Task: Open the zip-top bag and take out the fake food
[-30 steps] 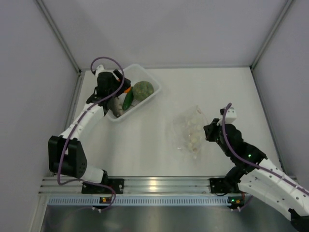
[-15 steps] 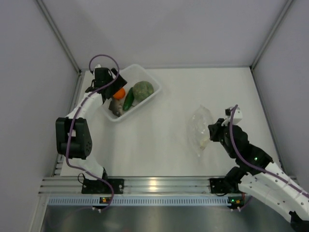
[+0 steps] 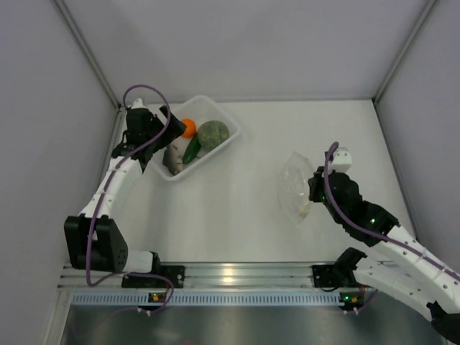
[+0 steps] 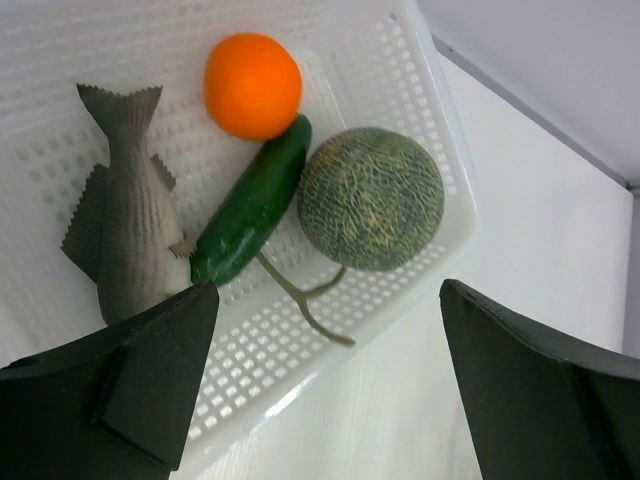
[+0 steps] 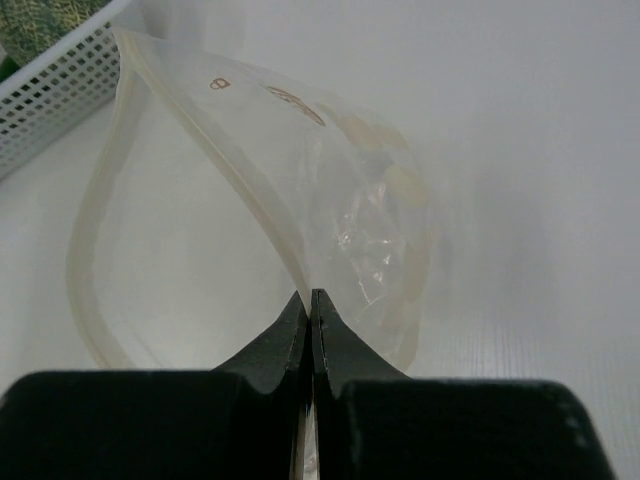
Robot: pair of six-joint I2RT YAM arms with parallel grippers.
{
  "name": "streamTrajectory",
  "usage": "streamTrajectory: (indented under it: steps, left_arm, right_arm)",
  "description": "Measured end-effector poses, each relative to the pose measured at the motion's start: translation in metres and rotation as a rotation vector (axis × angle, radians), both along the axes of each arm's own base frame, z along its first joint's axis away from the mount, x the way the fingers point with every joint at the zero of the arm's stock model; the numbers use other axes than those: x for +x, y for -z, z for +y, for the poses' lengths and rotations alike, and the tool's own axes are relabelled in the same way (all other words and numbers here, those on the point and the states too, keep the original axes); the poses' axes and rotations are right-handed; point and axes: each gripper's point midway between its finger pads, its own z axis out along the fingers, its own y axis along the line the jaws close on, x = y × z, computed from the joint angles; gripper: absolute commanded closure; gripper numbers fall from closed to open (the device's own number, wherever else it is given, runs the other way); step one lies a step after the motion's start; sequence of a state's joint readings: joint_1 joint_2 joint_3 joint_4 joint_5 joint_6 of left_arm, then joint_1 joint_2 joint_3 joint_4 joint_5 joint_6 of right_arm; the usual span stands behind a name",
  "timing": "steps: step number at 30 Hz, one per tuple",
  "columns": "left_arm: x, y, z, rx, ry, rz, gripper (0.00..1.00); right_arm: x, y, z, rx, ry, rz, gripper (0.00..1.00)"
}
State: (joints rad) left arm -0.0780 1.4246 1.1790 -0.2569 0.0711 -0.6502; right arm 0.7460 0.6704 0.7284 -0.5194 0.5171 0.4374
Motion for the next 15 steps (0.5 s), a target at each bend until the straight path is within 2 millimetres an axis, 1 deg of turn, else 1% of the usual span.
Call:
streamTrajectory:
  steps: [3,6,8,12,15]
  left_arm:
    - [-0.028,-0.007,-0.008,-0.02,0.057,-0.022,0.02]
    - [-0.055,-0.007,-0.014,-0.028,0.108,-0.021,0.02]
    - [-0.072,-0.011,-0.013,-0.016,0.127,-0.023,0.02]
    - [-0.102,-0.029,-0.009,0.038,0.16,-0.057,0.02]
    - [-0.123,-0.034,-0.003,0.093,0.171,-0.063,0.02]
  right_arm:
    - [0.006,0.005,0.001,-0.059,0.003,0.025,1.0]
    - [0.013,0.006,-0.008,-0.139,0.035,0.045,1.0]
    - [0.019,0.001,-0.016,-0.189,0.064,0.047,1.0]
    - [0.032,-0.012,-0.03,-0.283,0.128,0.048,1.0]
    - [0.042,-0.017,-0.042,-0.387,0.174,0.061,1.0]
